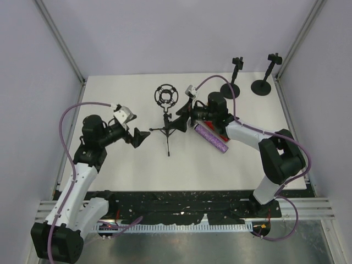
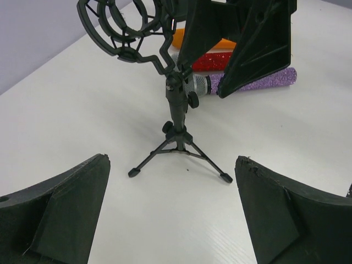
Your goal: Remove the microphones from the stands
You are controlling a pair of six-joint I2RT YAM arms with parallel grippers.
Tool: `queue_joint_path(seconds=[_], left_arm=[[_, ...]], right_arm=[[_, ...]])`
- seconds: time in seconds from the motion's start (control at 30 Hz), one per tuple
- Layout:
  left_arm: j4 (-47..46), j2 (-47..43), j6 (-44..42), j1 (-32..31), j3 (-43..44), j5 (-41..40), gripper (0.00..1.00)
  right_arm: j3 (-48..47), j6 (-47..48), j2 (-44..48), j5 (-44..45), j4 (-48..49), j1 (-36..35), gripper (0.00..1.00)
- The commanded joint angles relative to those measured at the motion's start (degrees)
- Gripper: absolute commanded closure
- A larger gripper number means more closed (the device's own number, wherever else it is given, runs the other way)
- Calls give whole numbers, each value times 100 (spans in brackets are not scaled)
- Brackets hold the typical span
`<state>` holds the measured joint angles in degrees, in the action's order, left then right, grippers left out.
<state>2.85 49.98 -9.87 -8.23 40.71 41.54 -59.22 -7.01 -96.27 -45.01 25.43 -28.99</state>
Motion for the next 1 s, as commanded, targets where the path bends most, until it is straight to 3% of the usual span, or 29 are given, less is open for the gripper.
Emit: queue_joint_path(seconds=[0.0,0.4,0.97], left_arm=[[427,-286,-226,67,52,-111,0],[-249,-436,187,102,-361,38,0],[-1243,-383,758,340,-889,293,0]], right_arm=[[60,94,337,80,183,-71,5],[7,279,557,1012,-530,-133,6],[-142,-617,-243,916,6,-300,11]])
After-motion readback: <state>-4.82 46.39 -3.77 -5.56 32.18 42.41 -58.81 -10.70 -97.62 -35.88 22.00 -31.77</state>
